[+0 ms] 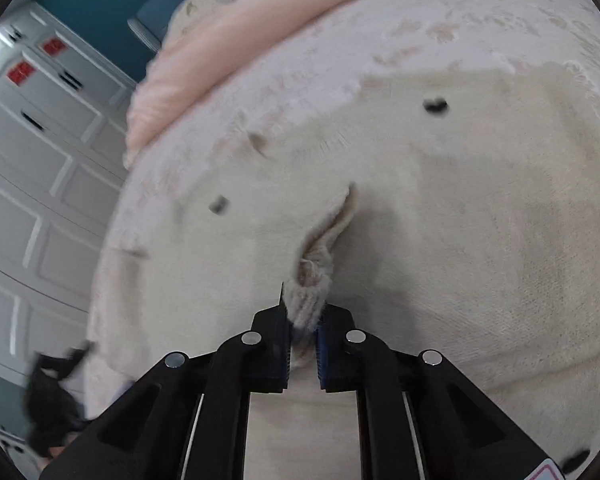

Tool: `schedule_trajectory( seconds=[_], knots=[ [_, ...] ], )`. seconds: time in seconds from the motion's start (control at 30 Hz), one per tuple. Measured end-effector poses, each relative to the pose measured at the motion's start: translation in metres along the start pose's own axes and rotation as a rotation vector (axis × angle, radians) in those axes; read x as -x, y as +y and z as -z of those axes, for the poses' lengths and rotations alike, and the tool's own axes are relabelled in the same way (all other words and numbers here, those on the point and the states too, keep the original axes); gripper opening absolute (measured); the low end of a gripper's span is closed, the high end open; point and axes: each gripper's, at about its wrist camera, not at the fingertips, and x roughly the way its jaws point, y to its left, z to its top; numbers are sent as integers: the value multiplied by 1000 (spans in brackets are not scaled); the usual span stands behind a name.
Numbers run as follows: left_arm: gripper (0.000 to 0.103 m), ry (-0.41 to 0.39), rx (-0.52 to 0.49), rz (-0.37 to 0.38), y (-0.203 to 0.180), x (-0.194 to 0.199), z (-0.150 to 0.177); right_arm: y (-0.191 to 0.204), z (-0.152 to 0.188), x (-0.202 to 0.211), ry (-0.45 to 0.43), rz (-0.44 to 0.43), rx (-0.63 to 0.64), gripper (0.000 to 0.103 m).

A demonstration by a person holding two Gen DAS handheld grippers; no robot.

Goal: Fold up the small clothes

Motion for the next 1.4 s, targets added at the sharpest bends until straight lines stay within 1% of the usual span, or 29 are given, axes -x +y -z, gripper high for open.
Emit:
schedule_trajectory(
  seconds=[0.1, 0.13, 0.2, 0.23, 0.27, 0.3, 0.37, 0.4, 0.43, 0.5, 0.53, 0.57, 0.6, 0.63, 0.67, 0.77, 0.8, 0.83, 0.9, 0.93, 1.0, 1.07, 1.1, 1.13, 1.17, 1.2, 1.3, 1.37, 1.4],
  knots=[
    [65, -21, 81, -25, 4, -9, -11, 33, -20, 32, -65, -90, 56, 9],
    [62, -31, 87, -27, 0, -9, -13, 43, -29, 45, -93, -123, 77, 9],
    [44, -62, 45, -36, -13, -8, -14, 66, -48, 81, -176, -183, 129, 9],
    [28, -86, -3, -29, -22, -6, -13, 73, -56, 102, -226, -203, 157, 9],
    [23, -97, -41, -24, -30, -4, -13, 75, -63, 117, -262, -208, 174, 9],
    [22, -103, -75, -18, -37, -3, -12, 72, -67, 129, -291, -204, 186, 9],
    [22, -98, -113, -34, -45, -9, -10, 54, -72, 136, -310, -137, 201, 9],
    [22, -85, -123, -50, -45, -15, -9, 41, -73, 130, -290, -104, 188, 9],
    [17, -67, -127, -79, -43, -24, -8, 21, -73, 118, -246, -71, 157, 9],
    [14, -66, -117, -136, -35, -34, -5, -27, -68, 81, -137, 47, 88, 9],
    [10, -68, -108, -142, -33, -34, -3, -43, -64, 67, -98, 100, 79, 9],
    [9, -70, -97, -141, -30, -33, -1, -55, -60, 57, -69, 140, 75, 9],
    [9, -78, -94, -138, -29, -31, 1, -65, -57, 56, -68, 133, 56, 9],
    [9, -95, -114, -144, -30, -29, 2, -66, -59, 63, -95, 103, 43, 8],
    [9, -108, -143, -152, -33, -26, 4, -66, -61, 78, -151, 47, 26, 8],
    [10, -130, -246, -198, -40, -28, 9, -62, -57, 103, -263, -21, 39, 8],
    [10, -124, -271, -222, -39, -33, 13, -67, -57, 96, -260, 11, 51, 8],
    [10, -124, -283, -236, -36, -34, 16, -76, -56, 80, -207, 61, 52, 8],
    [10, -135, -315, -258, -37, -36, 20, -107, -48, 39, -51, 173, 1, 8],
    [10, -140, -328, -265, -39, -36, 21, -116, -44, 35, -40, 156, -37, 8],
    [10, -143, -365, -282, -42, -37, 22, -118, -41, 53, -121, 51, -89, 8],
    [11, -140, -380, -288, -41, -38, 23, -113, -36, 65, -170, 19, -67, 8],
    [11, -139, -385, -290, -40, -38, 23, -112, -35, 60, -160, 65, -37, 8],
    [11, -140, -396, -295, -39, -38, 24, -117, -34, 44, -95, 119, -25, 8],
    [11, -141, -407, -302, -40, -38, 25, -122, -31, 32, -47, 146, -28, 8],
    [11, -144, -417, -309, -41, -39, 26, -124, -30, 34, -67, 130, -35, 8],
    [12, -150, -459, -320, -43, -37, 30, -115, -28, 53, -121, 128, -44, 15],
    [19, -131, -472, -298, -42, -27, 35, -114, -17, 74, -145, 195, -36, 24],
    [23, -120, -485, -285, -39, -15, 40, -118, -7, 86, -150, 207, -38, 34]
  ],
)
